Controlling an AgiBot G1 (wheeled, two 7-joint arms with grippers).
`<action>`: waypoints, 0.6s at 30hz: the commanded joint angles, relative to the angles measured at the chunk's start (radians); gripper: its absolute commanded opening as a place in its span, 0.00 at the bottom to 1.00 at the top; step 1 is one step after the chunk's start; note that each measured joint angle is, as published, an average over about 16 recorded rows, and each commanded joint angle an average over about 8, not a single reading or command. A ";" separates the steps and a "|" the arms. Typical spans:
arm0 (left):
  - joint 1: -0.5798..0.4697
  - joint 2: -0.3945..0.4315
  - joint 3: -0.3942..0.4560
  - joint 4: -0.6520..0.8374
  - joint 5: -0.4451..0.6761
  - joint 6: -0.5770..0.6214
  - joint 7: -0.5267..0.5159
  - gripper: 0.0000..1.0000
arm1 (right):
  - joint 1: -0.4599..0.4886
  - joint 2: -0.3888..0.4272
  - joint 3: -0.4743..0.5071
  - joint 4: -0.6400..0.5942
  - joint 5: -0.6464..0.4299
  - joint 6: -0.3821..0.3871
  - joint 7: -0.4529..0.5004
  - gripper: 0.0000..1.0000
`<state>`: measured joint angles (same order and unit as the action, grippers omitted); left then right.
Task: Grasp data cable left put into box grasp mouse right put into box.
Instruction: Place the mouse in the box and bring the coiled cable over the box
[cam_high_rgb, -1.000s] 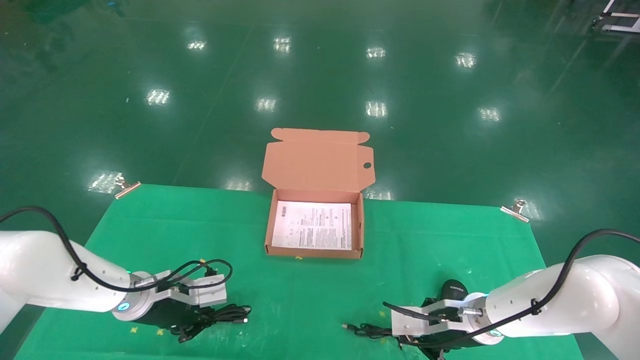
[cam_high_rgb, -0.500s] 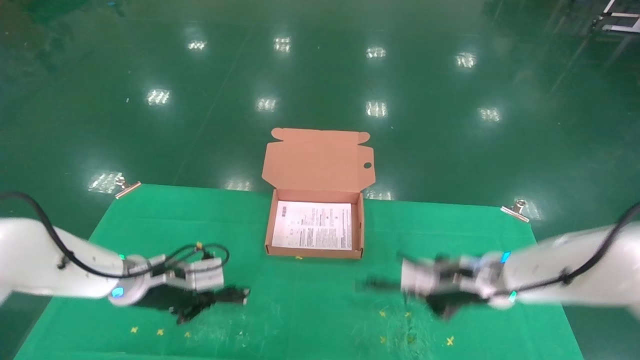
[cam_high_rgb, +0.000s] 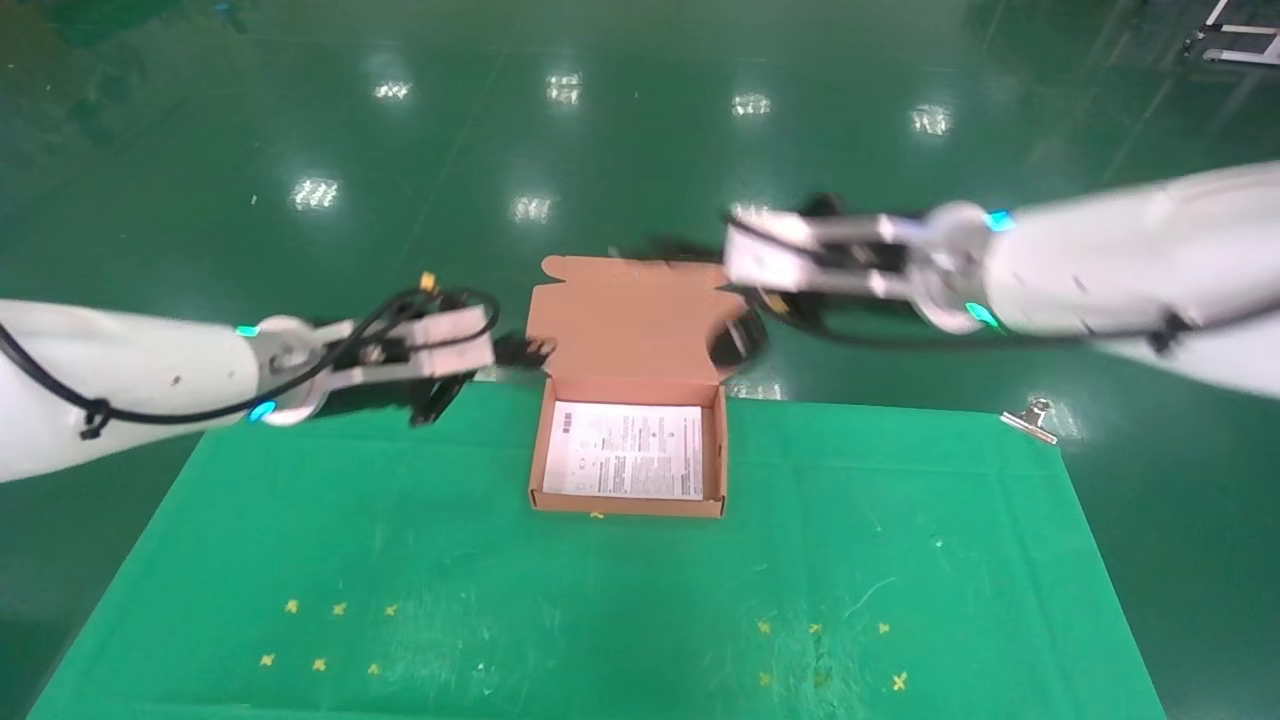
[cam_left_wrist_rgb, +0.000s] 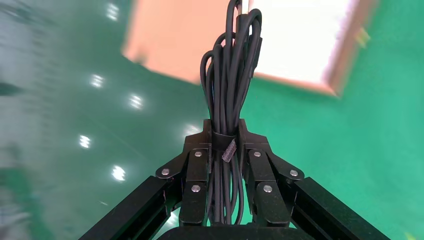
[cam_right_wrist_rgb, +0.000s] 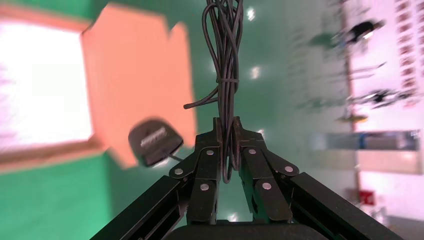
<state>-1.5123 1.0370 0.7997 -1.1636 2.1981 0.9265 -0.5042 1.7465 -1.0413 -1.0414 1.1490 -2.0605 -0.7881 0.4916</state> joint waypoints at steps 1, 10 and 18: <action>-0.010 0.011 -0.007 -0.029 0.028 -0.024 -0.024 0.00 | 0.024 -0.042 0.011 -0.029 0.000 0.035 -0.010 0.00; -0.048 0.042 -0.026 -0.063 0.105 -0.060 -0.086 0.00 | 0.098 -0.169 0.029 -0.196 0.072 0.134 -0.161 0.00; -0.045 0.041 -0.023 -0.051 0.137 -0.053 -0.103 0.00 | 0.107 -0.212 0.021 -0.243 0.094 0.134 -0.200 0.00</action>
<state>-1.5567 1.0734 0.7764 -1.2111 2.3381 0.8754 -0.6088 1.8450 -1.2501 -1.0205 0.9067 -1.9664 -0.6538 0.2966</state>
